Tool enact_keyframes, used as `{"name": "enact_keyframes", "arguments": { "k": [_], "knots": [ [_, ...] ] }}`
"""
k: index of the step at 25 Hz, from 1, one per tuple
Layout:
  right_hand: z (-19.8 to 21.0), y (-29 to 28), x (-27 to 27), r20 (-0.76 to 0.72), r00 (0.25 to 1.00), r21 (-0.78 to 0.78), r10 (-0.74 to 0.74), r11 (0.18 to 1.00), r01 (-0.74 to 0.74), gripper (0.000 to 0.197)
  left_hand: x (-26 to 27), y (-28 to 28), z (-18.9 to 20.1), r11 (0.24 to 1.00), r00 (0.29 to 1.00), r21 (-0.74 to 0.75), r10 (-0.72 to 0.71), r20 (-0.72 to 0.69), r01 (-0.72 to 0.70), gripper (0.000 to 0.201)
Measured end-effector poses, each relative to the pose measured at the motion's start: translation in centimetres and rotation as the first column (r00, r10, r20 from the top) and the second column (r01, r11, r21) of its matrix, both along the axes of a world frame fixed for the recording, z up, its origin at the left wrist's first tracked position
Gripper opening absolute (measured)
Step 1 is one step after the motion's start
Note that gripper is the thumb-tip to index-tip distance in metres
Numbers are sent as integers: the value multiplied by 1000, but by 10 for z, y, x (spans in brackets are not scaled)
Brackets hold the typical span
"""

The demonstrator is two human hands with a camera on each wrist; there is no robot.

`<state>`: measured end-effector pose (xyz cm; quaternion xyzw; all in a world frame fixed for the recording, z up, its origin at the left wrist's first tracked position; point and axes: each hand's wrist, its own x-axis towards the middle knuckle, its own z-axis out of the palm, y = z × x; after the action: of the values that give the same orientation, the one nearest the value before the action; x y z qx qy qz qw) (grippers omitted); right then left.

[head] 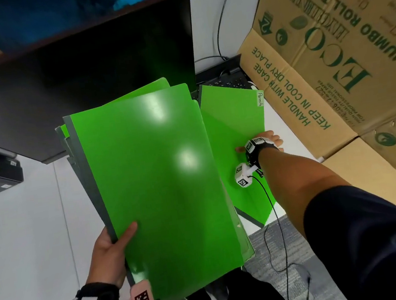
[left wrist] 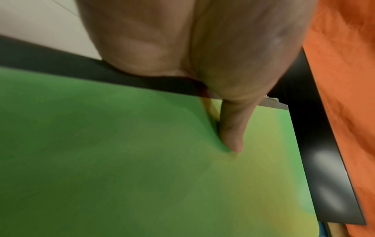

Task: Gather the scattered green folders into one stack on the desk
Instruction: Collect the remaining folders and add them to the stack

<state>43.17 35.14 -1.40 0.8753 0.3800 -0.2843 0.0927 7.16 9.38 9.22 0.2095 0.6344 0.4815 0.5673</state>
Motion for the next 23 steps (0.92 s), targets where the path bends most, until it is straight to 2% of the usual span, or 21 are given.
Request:
{"name": "enact_keyframes", "arguments": {
  "k": [1,3,4,6,7,8,11,13,16,18,20,23],
  "knots": [
    [-3,-1,6,10,1000,0,-12,1000,12,130,-1,-1,-2,1000,1000,6,-8,8,8,55],
    [-7,-1,18,-19,997,-69,71,995,-72,135,-4,-2,-3,1000,1000,20,-24,14,24,60],
    [1,-4,22,-73,992,-69,99,992,-104,122,-5,-2,-4,999,999,22,-34,13,33,67],
    [17,-11,31,-202,975,5,97,995,-98,65,-8,-5,-6,999,999,30,-39,13,39,76],
    [27,-21,36,-271,960,45,67,997,-57,38,-9,-7,-6,999,999,30,-33,16,33,73],
    [37,-32,40,-319,947,99,36,995,-4,30,-10,-8,-6,1000,1000,23,-21,21,20,68],
    [56,-71,47,-476,879,332,-28,920,209,53,-15,-12,-2,1000,1000,6,20,15,-20,59],
    [73,-112,49,-573,819,448,-1,837,315,47,-20,-16,4,999,999,5,39,-3,-39,53],
    [102,-169,64,-536,833,581,135,776,248,25,-38,-25,9,995,994,2,95,-57,-96,30],
    [121,-185,81,-530,820,644,217,732,223,19,-51,-34,8,991,987,-7,135,-92,-137,24],
    [167,-194,75,-519,797,729,309,646,225,16,-62,-42,10,986,980,-15,166,-109,-168,24],
    [249,-206,42,-588,705,762,396,564,318,13,-64,-43,16,981,974,-23,191,-120,-195,21]
  ]
}}
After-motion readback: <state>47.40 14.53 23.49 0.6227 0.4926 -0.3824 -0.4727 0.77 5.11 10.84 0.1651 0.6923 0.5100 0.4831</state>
